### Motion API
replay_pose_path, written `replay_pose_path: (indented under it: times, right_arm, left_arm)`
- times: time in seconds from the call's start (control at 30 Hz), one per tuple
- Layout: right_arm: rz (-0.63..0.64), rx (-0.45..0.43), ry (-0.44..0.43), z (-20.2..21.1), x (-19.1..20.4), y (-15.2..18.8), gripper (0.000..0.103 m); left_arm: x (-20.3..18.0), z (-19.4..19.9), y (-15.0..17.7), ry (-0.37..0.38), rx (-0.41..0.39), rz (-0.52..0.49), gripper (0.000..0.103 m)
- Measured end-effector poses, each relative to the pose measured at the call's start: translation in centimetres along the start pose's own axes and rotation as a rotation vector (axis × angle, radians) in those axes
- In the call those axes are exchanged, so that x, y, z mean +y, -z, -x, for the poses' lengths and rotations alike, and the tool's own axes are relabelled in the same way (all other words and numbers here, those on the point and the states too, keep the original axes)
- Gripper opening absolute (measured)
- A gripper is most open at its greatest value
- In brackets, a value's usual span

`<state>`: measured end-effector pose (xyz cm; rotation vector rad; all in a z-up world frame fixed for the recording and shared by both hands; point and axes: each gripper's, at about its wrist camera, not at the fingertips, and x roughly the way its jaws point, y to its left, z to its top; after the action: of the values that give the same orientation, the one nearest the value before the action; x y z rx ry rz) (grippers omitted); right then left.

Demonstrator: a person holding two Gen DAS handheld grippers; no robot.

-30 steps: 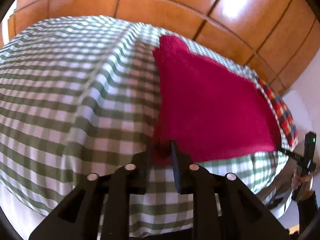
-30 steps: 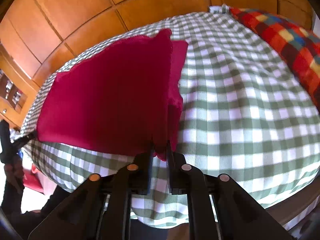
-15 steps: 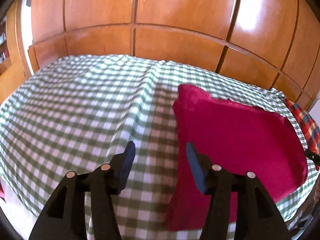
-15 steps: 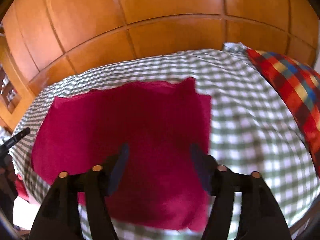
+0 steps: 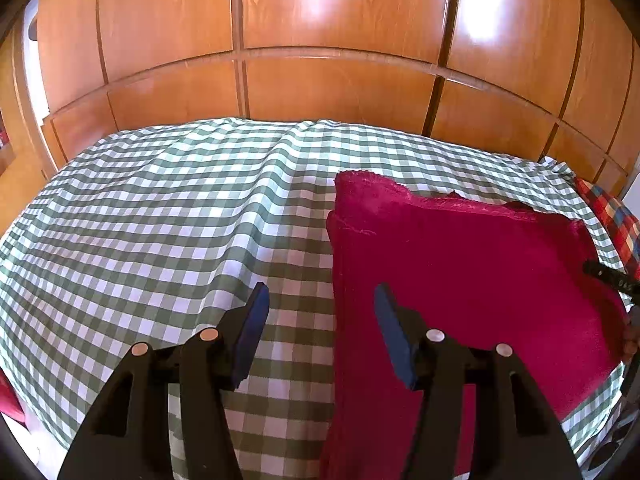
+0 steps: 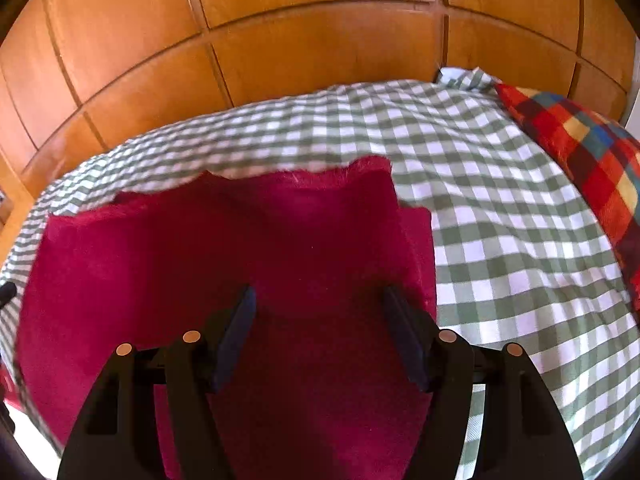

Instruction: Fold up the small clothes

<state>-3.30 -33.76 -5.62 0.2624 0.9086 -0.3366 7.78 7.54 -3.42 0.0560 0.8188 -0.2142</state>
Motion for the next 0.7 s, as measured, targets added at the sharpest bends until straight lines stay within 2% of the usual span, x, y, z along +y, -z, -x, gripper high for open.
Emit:
replay_pose_path:
  times: [0.33,0.43,0.5,0.53,0.57,0.63,0.7]
  right_arm:
    - [-0.004,-0.074,-0.005,-0.6,0.1,0.8,0.071]
    - [-0.01,-0.086,-0.015,-0.6,-0.1,0.9,0.072]
    - [-0.012,-0.09,-0.018,-0.6,-0.1,0.9,0.072]
    - [-0.014,-0.093,-0.019,-0.6,-0.1,1.0,0.072]
    - [-0.015,-0.095,-0.02,-0.5,-0.1,1.0,0.072]
    - [-0.021,-0.1,-0.023,-0.5,-0.1,1.1,0.072]
    - [-0.026,-0.104,-0.031,-0.5,-0.2,1.1,0.072]
  left_arm:
    - [-0.5,-2.2,-0.3,0.028,0.049,-0.006,0.054]
    - [-0.5,-3.5,-0.5,0.078,0.092,0.014,0.041]
    - [-0.4,-4.2,-1.2,0.131,0.115,0.036,0.021]
    - [-0.4,-4.3,-1.5,0.151,0.114,0.044,0.018]
    - [-0.5,-4.3,-2.0,0.165,0.1,0.043,0.008]
    - [-1.0,-4.4,-2.6,0.132,0.061,0.022,0.007]
    - [-0.9,-6.0,-2.1,0.069,0.095,0.03,0.007]
